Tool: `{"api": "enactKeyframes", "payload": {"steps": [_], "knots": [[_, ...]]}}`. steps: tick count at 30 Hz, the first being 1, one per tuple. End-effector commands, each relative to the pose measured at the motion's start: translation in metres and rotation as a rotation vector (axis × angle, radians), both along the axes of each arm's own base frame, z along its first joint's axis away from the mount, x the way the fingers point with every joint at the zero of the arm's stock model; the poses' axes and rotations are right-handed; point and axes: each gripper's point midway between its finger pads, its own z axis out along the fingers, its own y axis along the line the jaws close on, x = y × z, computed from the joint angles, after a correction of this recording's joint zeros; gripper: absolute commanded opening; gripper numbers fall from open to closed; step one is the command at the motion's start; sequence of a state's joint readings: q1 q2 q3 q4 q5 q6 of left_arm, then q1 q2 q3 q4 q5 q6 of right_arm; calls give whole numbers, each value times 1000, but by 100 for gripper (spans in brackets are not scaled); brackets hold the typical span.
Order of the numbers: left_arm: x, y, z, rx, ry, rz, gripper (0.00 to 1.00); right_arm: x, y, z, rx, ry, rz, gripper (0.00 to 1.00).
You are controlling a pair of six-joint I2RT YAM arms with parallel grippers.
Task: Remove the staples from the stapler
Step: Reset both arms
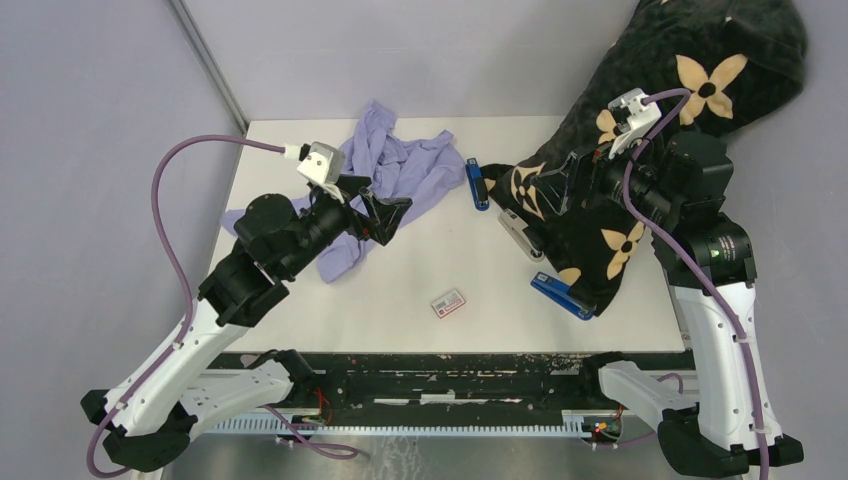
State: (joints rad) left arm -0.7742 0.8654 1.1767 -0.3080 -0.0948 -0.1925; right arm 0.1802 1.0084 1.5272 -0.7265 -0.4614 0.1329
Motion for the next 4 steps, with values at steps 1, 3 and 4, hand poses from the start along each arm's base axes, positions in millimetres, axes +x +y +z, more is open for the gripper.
{"api": "enactKeyframes", "payload": {"steps": [1,3,4], "knots": [[-1,2,5,27,-49,-10,99,2,-3,15,7,-66,-20,100],[0,3,4,28,-47,-7,99,3,-4,13,1,-66,-20,99],[0,3,4,29,-46,-7,99,4,-5,13,-5,-69,-24,100]]}}
